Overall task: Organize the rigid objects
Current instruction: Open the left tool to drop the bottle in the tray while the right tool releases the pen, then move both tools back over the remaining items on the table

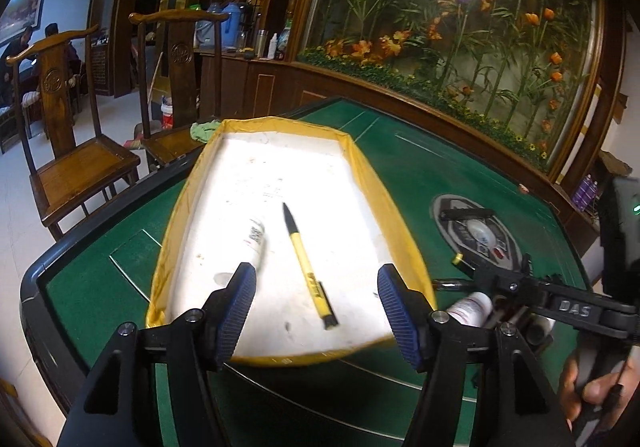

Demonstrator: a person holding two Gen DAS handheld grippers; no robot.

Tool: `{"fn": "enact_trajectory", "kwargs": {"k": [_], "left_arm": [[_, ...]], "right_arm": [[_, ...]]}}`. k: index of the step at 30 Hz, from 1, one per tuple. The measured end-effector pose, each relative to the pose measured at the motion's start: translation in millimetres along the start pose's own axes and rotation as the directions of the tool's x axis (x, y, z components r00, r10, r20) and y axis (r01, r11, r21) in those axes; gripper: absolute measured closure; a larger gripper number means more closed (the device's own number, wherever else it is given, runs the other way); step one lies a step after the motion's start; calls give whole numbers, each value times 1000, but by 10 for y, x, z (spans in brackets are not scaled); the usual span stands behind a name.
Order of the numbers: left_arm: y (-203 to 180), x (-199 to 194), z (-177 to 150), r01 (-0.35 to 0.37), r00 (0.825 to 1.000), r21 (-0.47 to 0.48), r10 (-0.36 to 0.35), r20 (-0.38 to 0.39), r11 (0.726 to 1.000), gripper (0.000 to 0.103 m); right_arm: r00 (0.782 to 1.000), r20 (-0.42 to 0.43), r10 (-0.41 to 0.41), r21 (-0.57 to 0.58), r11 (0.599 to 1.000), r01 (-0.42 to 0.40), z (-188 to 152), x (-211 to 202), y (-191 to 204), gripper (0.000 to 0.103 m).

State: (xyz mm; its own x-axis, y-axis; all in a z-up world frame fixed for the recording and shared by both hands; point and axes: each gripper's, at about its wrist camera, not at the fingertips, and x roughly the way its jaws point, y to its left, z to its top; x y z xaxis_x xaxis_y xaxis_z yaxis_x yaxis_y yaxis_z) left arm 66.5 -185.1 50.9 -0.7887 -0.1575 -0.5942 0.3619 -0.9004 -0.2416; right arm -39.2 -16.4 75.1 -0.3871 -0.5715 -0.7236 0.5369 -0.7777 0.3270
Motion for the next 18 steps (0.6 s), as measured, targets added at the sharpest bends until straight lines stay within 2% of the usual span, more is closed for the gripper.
{"fn": "enact_trajectory", "kwargs": {"k": [2, 4, 11, 13, 15, 18], "left_arm": [[-94, -36, -47, 24, 1000, 12, -24, -5, 1000, 36], [-215, -73, -91, 51, 999, 33, -51, -13, 998, 36], [-551, -202, -237, 110, 994, 143, -106, -34, 984, 36], [-603, -210, -289, 126, 992, 161, -119, -49, 979, 36], [-666, -206, -333, 151, 988, 178, -140, -70, 972, 36], [-785, -187, -400, 182, 982, 206, -166, -95, 962, 36]], "right_arm": [[999, -15, -43, 19, 999, 43, -61, -6, -189, 67], [998, -38, -42, 46, 998, 44, -128, 18, -360, 68], [999, -34, -36, -16, 999, 35, -384, -228, -355, 63], [998, -50, -23, -30, 999, 22, -480, -339, -373, 56], [997, -75, -5, -20, 1000, 4, -605, -440, -459, 53], [1000, -6, 28, 46, 999, -28, -707, -686, -714, 53]]}}
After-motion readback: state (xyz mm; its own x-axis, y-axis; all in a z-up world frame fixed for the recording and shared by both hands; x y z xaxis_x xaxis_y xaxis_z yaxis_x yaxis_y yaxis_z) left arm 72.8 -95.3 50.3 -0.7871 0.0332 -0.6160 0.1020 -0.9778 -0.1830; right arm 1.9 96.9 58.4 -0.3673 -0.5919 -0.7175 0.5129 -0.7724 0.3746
